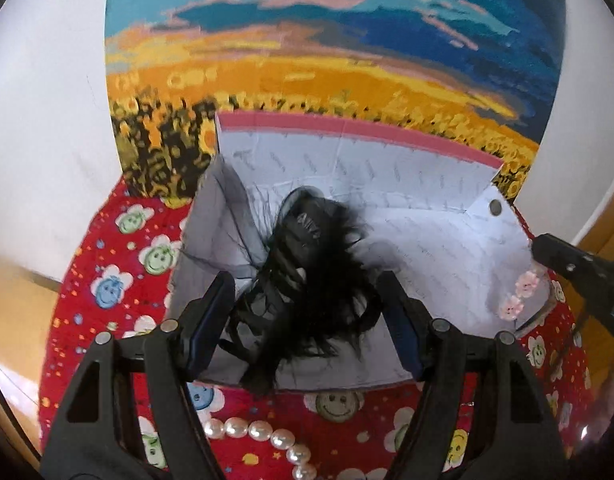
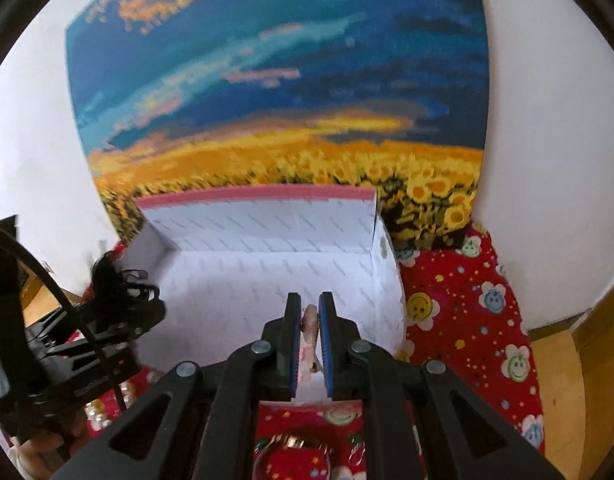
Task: Organize jewelry
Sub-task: 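Open both grippers to drop the feathered clip and pink clip into the box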
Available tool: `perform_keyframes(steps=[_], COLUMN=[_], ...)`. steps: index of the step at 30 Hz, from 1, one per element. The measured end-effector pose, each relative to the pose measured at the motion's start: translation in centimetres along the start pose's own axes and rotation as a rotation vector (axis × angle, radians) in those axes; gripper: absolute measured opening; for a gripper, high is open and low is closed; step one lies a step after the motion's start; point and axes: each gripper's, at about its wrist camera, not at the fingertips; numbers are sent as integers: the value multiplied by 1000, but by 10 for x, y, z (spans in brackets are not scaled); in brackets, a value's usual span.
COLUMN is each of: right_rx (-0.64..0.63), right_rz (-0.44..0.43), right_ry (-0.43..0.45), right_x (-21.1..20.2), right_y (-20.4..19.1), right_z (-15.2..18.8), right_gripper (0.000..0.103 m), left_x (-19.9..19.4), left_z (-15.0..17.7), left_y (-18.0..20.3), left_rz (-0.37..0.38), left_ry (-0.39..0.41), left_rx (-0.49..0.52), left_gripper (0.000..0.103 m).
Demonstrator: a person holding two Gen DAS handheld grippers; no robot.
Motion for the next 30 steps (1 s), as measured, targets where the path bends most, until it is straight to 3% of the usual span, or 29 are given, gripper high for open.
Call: perform_keyframes(steps=[16, 21, 30], right_rx=[29, 42, 62], right_rz=[14, -1, -56], right_ry=[-58, -27, 16], right_x=[37, 27, -4], right_y=[14, 13, 7], right_z=[14, 12, 8], right_gripper=[12, 40, 55], left_x=[11, 11, -10], left_z=[1, 2, -2], left_y=[-6, -1, 5], left_rz=[-9, 12, 70], left_ry=[-34, -41, -46], left_rx=[-14, -15, -13], left_gripper=[67, 77, 79])
Point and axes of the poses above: each gripper's, at about its wrist camera, not at the fingertips, and x roughly the way its jaws point, y to its right, z to its underside, and after that the axes turned 9 degrees about y, right-handed
